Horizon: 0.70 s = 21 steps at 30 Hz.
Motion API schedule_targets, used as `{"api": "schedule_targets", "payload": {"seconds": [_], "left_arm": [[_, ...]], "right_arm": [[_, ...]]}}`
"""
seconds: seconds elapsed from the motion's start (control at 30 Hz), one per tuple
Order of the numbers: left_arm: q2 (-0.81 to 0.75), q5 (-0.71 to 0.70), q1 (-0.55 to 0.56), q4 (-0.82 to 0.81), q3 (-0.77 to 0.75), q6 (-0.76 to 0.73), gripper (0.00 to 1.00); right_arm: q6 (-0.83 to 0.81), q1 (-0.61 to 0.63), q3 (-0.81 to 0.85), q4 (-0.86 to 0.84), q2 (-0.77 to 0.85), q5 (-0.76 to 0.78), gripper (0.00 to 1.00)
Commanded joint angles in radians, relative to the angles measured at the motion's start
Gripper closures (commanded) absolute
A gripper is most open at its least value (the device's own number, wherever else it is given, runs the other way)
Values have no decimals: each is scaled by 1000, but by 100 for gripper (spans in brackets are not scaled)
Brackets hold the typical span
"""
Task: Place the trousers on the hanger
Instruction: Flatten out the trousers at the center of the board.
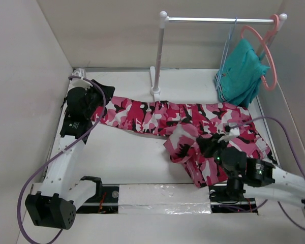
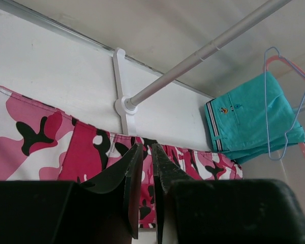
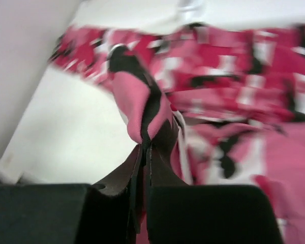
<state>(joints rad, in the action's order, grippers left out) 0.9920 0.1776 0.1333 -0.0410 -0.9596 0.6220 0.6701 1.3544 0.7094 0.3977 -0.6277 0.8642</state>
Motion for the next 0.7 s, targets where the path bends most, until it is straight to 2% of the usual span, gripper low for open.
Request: {"api": "schedule_targets", "payload": {"seconds": [0.0, 0.03, 0.07, 0.1, 0.13, 0.23, 0.27, 0.3, 0.33, 0.37, 0.43, 0.47, 0.57, 0.6, 0.67], "left_arm": [[0, 13, -4, -54, 9, -13, 89], [10, 13, -4, -53, 9, -13, 89], [14, 25, -4, -54, 7, -15, 89], [22, 37, -4, -60, 7, -16, 89], [36, 54, -4, -66, 10, -16, 88], [66, 121, 12, -94, 18, -15, 88], [77, 114, 31, -71, 0, -21, 88], [85, 111, 41, -59, -10, -45, 88], [102, 128, 42, -59, -11, -47, 88], [106, 146, 42, -68, -4, -41, 88], [117, 154, 42, -69, -8, -42, 88], [132, 163, 42, -51, -37, -59, 88], [149, 181, 42, -40, -48, -59, 87], [154, 204, 42, -43, -48, -54, 87], [158, 215, 42, -51, -53, -51, 87]], "right_arm": [[123, -176, -224, 117, 187, -89, 92], [134, -225, -246, 159, 288, -115, 89], [138, -312, -258, 246, 324, -141, 83], [147, -351, -264, 271, 353, -187, 82], [84, -386, -268, 248, 376, -226, 81], [57, -503, -237, 250, 320, -269, 77], [30, -524, -223, 225, 256, -281, 62], [-21, -552, -211, 192, 225, -330, 54], [-74, -552, -170, 169, 192, -347, 48], [-151, -552, -133, 165, 159, -359, 39], [-225, -526, -52, 182, 64, -360, 33], [-306, -453, 117, 254, -8, -314, 31], [-371, -405, 176, 256, -64, -318, 34], [-391, -368, 195, 233, -85, -338, 43], [-441, -339, 211, 188, -189, -479, 69]]}}
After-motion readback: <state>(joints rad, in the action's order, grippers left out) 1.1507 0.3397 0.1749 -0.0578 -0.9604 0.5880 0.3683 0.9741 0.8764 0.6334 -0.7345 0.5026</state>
